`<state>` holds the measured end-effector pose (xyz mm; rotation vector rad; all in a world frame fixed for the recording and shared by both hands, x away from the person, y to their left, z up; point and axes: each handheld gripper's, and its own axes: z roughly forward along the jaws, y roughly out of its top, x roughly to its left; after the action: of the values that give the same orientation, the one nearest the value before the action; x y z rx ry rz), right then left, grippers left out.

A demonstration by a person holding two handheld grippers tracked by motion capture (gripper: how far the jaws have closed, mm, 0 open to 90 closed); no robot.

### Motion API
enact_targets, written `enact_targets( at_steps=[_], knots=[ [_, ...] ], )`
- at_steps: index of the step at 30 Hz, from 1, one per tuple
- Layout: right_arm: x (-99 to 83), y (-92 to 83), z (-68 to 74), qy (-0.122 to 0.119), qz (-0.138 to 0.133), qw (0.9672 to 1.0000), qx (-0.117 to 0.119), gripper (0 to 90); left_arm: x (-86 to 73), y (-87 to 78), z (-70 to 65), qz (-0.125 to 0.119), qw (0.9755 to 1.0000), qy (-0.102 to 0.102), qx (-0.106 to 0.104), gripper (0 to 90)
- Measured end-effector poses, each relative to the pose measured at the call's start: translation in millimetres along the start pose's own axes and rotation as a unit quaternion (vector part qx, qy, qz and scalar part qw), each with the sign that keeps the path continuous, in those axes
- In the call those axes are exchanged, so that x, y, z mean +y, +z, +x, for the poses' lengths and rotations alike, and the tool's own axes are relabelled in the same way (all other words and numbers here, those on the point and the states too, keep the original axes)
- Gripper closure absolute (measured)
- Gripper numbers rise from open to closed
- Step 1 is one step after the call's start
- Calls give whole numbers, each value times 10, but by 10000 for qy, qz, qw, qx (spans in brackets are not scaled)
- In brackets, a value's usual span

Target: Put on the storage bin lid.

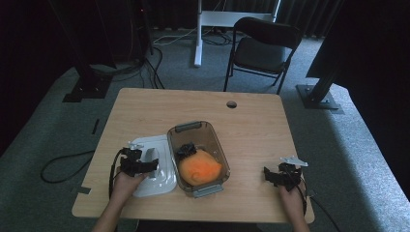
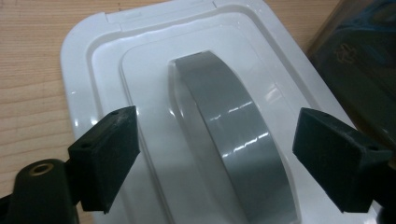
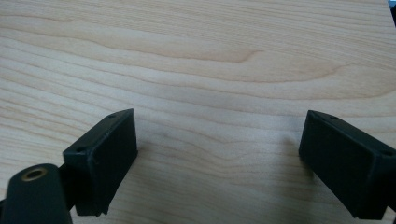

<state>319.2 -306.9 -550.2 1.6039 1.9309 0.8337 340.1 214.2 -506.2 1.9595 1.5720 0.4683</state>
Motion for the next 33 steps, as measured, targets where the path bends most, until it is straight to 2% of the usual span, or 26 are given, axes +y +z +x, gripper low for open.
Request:
enact_targets(
  at_steps=[2, 3, 5, 7, 10, 13, 18, 21, 23, 33],
  knots=[
    [0, 0, 0, 1, 0, 10000, 0, 107, 3, 7, 1, -8, 10000, 0, 18, 239],
    [0, 0, 0, 1, 0, 10000, 0, 107, 6, 19, 10, -21, 10000, -15, -9, 239],
    [0, 0, 0, 0, 0, 10000, -1, 107, 2, 31, 6, -41, 10000, -3, 21, 332],
    [0, 0, 0, 1, 0, 10000, -1, 107, -3, 34, 4, -13, 10000, 25, -66, 376],
    [0, 0, 1, 1, 1, 10000, -1, 107, 0, 26, 2, -62, 9998, 20, -169, 518],
    [0, 0, 1, -1, 1, 10000, -1, 107, 3, 28, 20, -78, 9998, -17, -197, 534],
    [7, 6, 10, 13, 2, 10000, -19, 107, 0, 15, 74, -147, 9997, -83, -170, 623],
    [14, 14, 24, -13, 1, 10000, 14, 107, -13, 11, 141, -181, 9994, -83, -295, 640],
    [18, 17, 37, -23, 3, 10000, 14, 107, -18, 4, 176, -214, 9993, -110, -280, 659],
    [110, 81, 229, -286, 31, 9993, 249, 107, -2, -18, 267, -243, 9994, -148, -219, 672]
  ],
)
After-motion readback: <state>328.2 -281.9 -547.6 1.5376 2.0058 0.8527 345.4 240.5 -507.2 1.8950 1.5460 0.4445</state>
